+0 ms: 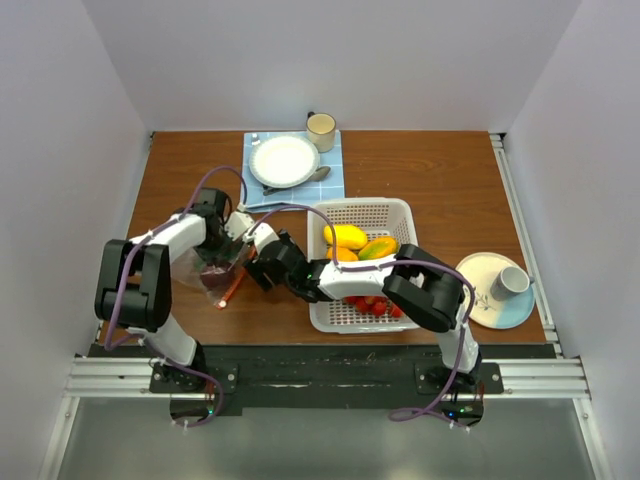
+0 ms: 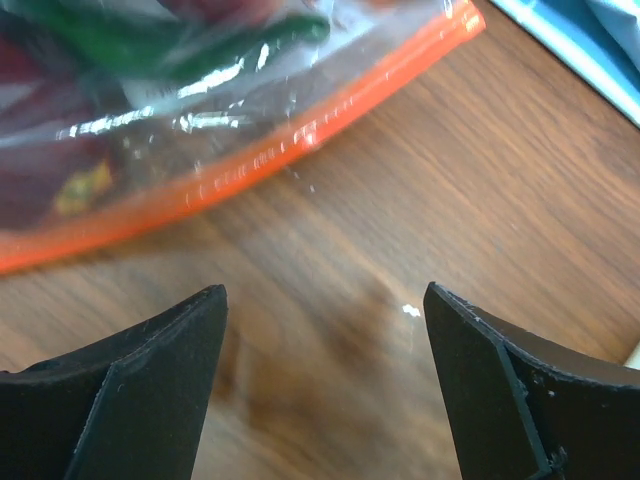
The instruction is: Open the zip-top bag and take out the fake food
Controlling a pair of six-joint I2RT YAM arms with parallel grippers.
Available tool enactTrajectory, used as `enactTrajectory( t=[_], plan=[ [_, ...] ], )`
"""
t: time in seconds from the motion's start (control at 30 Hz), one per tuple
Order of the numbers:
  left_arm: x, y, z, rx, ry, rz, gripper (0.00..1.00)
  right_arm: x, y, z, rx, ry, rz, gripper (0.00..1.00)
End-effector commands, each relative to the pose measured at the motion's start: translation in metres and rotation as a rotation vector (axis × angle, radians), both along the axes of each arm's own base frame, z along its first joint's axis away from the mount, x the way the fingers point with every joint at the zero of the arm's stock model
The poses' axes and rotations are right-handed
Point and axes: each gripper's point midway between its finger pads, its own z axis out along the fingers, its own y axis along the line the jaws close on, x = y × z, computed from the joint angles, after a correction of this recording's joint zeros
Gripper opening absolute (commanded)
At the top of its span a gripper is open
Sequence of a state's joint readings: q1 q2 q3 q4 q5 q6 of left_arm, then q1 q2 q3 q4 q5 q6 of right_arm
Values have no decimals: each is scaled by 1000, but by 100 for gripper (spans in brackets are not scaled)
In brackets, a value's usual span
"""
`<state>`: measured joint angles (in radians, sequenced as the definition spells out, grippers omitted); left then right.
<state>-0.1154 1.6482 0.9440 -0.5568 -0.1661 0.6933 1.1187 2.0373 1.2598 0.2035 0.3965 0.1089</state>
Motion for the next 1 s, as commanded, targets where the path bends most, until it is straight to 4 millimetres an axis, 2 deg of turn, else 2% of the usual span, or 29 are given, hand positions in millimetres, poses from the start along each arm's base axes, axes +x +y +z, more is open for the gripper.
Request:
enactTrajectory(
  t=[0.0, 0.1, 0.2, 0.47, 0.57, 0.67, 0.7, 0.77, 0.8, 0.83, 0.87, 0.93, 0.97],
  plan=[
    [-5, -4, -27, -37, 42, -8, 0, 4, 40, 42, 190, -41, 55, 83],
    [-1, -10, -34, -66, 53, -5, 0, -2, 49, 44, 230, -26, 91, 83],
    [4, -15, -37, -101, 60, 0, 0, -7, 54, 37, 233, -7, 119, 84],
    [9, -30, -33, -184, 76, -4, 0, -6, 68, 30, 234, -8, 137, 85],
    [8, -22, -35, -157, 72, -11, 0, -3, 60, 27, 209, -20, 113, 84],
    [7, -6, -39, -116, 69, 0, 0, -3, 44, 26, 199, -40, 99, 80],
    [7, -3, -42, -111, 77, 1, 0, -3, 42, 23, 188, -37, 97, 76],
    [8, 4, -48, -102, 80, 16, 0, 0, 43, 16, 164, -29, 91, 69],
    [8, 5, -49, -99, 80, 16, 0, 2, 45, 14, 162, -27, 88, 62],
    [9, 7, -50, -87, 72, 19, 0, 5, 50, 18, 175, -28, 86, 60],
    [9, 7, -51, -85, 72, 16, 0, 6, 52, 10, 164, -18, 86, 59],
    [7, 7, -51, -85, 75, 16, 0, 11, 61, 13, 173, -29, 91, 60],
    [6, 8, -51, -83, 73, 15, 0, 12, 62, 5, 162, -25, 88, 60]
  ],
)
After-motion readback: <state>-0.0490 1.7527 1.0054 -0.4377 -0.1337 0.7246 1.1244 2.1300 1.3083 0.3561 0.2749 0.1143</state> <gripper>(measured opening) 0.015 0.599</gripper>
